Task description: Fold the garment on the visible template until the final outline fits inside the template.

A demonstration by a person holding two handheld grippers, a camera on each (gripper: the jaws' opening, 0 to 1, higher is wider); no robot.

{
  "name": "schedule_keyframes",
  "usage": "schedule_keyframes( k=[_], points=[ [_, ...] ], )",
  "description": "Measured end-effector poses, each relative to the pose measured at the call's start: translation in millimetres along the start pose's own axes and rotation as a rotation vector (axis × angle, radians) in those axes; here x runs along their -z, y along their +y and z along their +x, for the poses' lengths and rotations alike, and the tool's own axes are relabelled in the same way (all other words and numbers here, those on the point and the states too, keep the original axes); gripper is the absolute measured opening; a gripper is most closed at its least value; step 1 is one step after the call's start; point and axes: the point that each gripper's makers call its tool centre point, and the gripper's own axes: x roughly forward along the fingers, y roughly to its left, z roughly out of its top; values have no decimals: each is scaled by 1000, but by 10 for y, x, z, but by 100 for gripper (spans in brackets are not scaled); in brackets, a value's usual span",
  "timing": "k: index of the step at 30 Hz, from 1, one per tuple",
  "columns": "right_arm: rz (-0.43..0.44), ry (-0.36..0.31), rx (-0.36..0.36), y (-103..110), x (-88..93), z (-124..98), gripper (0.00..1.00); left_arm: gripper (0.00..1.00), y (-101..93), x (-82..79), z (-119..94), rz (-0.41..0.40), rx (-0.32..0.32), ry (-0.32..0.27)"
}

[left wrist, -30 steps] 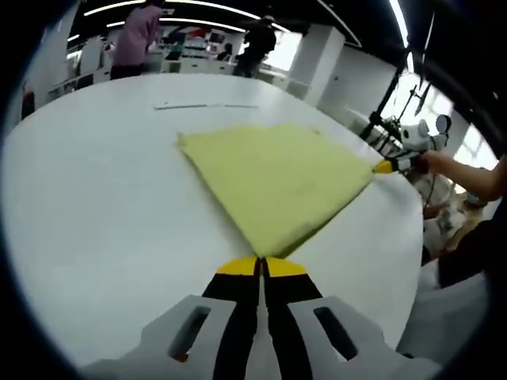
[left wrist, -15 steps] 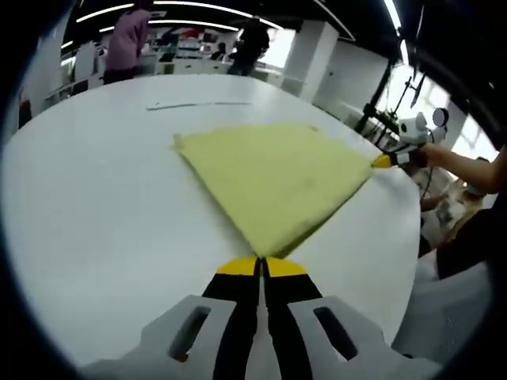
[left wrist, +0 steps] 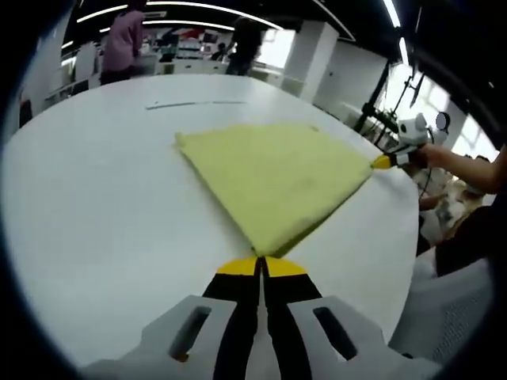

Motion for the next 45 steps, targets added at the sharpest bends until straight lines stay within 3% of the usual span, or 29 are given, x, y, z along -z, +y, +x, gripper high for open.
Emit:
schedule_keyframes(
  k=[4, 9, 11, 18, 21, 31, 36, 45],
  points=[
    [13, -3, 12, -13, 8, 10, 1, 0, 6, -24, -7, -1, 5, -9],
    [-22, -38, -4, 59, -62, -8, 17, 10, -2, -94, -18, -12, 0, -46],
    [-37, -54, -6, 86, -98, -19, 24, 15, -3, -126, -20, -7, -6, -61],
    [-92, -118, -7, 187, -218, -76, 63, 47, -30, -327, -101, 20, -44, -149],
    [-112, -143, 3, 211, -256, -119, 74, 56, -87, -385, -167, 18, -47, -174],
    [-169, -248, -32, 456, -402, -317, 92, 76, -147, -443, -334, 68, -74, -241],
    [-193, -265, -36, 553, -386, -367, 99, 81, -220, -418, -405, 114, -82, -239],
    [-212, -313, -39, 699, -370, -438, 99, 88, -372, -389, -463, 140, -68, -260]
  ],
)
